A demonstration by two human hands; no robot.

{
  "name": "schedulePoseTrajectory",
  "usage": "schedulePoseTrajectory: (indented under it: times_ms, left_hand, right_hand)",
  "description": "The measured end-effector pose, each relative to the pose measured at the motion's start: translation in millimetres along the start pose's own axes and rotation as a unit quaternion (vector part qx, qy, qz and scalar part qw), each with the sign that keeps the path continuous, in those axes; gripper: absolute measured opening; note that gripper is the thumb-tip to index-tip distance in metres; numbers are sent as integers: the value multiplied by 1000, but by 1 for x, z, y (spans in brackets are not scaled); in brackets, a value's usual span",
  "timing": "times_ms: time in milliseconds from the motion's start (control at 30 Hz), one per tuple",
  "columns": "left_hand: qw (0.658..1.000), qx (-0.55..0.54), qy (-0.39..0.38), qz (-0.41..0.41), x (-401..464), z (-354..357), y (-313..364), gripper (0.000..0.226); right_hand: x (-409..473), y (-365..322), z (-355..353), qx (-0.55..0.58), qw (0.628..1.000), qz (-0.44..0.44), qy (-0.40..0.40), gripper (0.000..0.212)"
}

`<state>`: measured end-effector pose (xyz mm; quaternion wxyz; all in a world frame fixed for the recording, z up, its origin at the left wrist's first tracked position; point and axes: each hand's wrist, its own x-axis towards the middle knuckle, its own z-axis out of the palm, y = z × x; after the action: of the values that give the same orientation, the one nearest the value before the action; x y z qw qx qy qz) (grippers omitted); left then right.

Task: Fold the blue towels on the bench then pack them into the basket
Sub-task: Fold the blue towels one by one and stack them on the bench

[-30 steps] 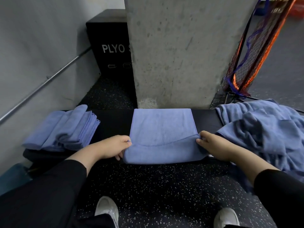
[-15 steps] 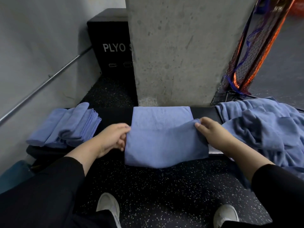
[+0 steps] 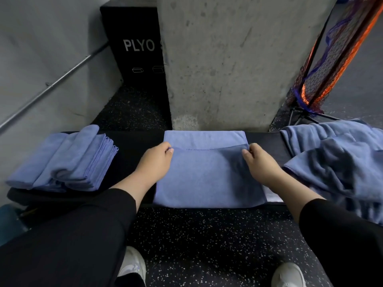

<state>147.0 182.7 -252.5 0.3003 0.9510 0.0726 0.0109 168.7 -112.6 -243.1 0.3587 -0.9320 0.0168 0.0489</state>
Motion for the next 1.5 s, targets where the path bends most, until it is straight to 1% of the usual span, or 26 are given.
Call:
schedulePoseTrajectory:
  times_ms: [100, 167, 267, 333, 433, 533, 600, 633, 667, 700, 767, 833, 900, 933, 967, 1033, 1067, 1133, 1167, 1233, 1333, 1433, 1500]
  left_hand:
    - [997, 68, -28, 19, 0, 2, 1, 28]
    - [995, 81, -46, 22, -2, -2, 3, 29]
    - [991, 96, -85, 35, -10, -9, 3, 31]
    - [986, 110, -114, 49, -19, -15, 1, 34]
    - [977, 118, -164, 75, -30, -24, -3, 33]
    - [972, 91, -196, 89, -40, -29, -9, 30]
    - [977, 12, -191, 93, -46, -34, -8, 30]
    - [977, -59, -187, 85, -47, -37, -5, 30]
    - [970, -144, -187, 67, -47, -41, -1, 28]
    - [954, -231, -188, 42, -47, -45, 2, 25]
    - [910, -372, -182, -3, -46, -51, 8, 20]
    - [885, -444, -135, -34, -40, -52, 12, 28]
    - [879, -470, -65, -56, -28, -48, 11, 38]
    - [886, -458, -35, -61, -21, -45, 10, 38]
    - [903, -424, -10, -61, -15, -42, 8, 34]
    - [945, -322, 27, -52, -4, -34, 6, 28]
    - [958, -280, 46, -51, 0, -29, 6, 27]
    - [972, -220, 65, -42, 5, -20, 10, 27]
    - [979, -190, 57, -38, 6, -15, 12, 27]
    - [992, -119, 16, -29, 9, -5, 11, 26]
    - [999, -9, -34, -11, 9, 3, 5, 26]
    - [998, 44, -51, 8, 4, -3, 6, 25]
    - [995, 62, -72, 9, 0, -8, 6, 27]
  right_hand:
    - [0, -1, 2, -44, 999, -14, -21, 30]
    - [-1, -3, 1, -66, 997, -17, -37, 31]
    - [-6, -2, -4, -109, 991, -8, -71, 26]
    - [-13, -1, -11, -130, 985, -8, -111, 22]
    - [-26, -1, -24, -128, 974, -3, -185, 22]
    - [-37, 7, -34, -123, 963, -11, -240, 20]
    - [-42, 9, -39, -85, 965, -18, -249, 19]
    - [-44, 8, -42, -29, 969, -15, -245, 19]
    - [-47, 6, -45, 51, 970, -3, -238, 20]
    - [-48, 5, -48, 140, 963, 13, -230, 20]
    - [-46, 1, -52, 291, 933, 36, -207, 19]
    - [-36, -4, -51, 360, 919, 45, -152, 18]
    - [-24, -13, -49, 373, 924, 42, -74, 20]
    - [-18, -18, -47, 370, 927, 39, -40, 22]
    - [-11, -20, -42, 368, 929, 38, -17, 22]
    - [0, -22, -33, 369, 928, 43, -2, 22]
    - [4, -23, -28, 361, 932, 44, 3, 23]
    - [12, -20, -19, 326, 944, 43, 9, 26]
    - [15, -16, -14, 311, 950, 43, 7, 28]
    - [16, -8, -8, 257, 965, 52, -13, 33]
    - [8, -2, -3, 125, 989, 73, -39, 37]
    - [4, -5, -6, 24, 998, 57, -33, 34]
    - [2, -5, -9, 1, 997, 53, -51, 29]
